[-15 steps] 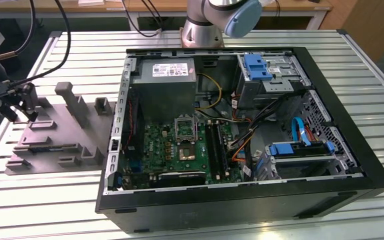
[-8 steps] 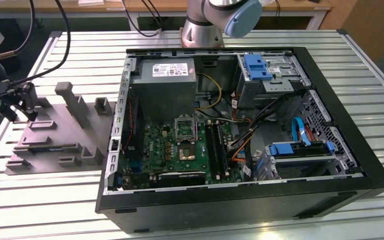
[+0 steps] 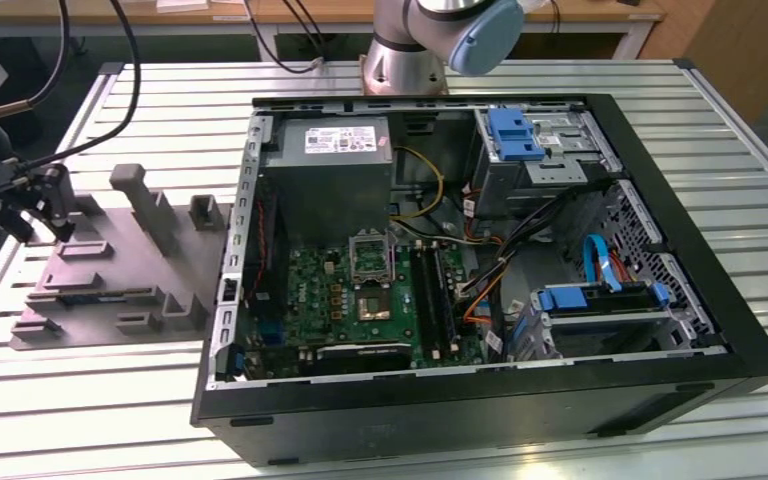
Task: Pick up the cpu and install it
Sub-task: 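Pick up the cpu and move it towards the insertion slot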
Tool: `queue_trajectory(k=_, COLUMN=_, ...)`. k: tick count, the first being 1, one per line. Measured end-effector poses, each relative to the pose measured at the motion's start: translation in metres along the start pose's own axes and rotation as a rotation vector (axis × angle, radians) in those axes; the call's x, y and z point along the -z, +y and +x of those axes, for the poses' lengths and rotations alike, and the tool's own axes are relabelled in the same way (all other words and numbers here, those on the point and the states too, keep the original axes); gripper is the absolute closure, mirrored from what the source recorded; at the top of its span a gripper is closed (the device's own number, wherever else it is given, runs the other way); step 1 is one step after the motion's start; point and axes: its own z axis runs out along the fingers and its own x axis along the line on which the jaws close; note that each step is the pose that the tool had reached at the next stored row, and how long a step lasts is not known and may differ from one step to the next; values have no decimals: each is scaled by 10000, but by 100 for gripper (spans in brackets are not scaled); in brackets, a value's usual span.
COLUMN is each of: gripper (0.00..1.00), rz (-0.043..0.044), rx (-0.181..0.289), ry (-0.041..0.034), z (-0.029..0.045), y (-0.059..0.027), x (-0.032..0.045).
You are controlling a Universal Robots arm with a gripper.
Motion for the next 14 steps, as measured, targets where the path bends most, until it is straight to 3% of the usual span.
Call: queue_trajectory(k=14, gripper=53, rz=0, rx=0, ry=0, z=-1, y=1, x=32)
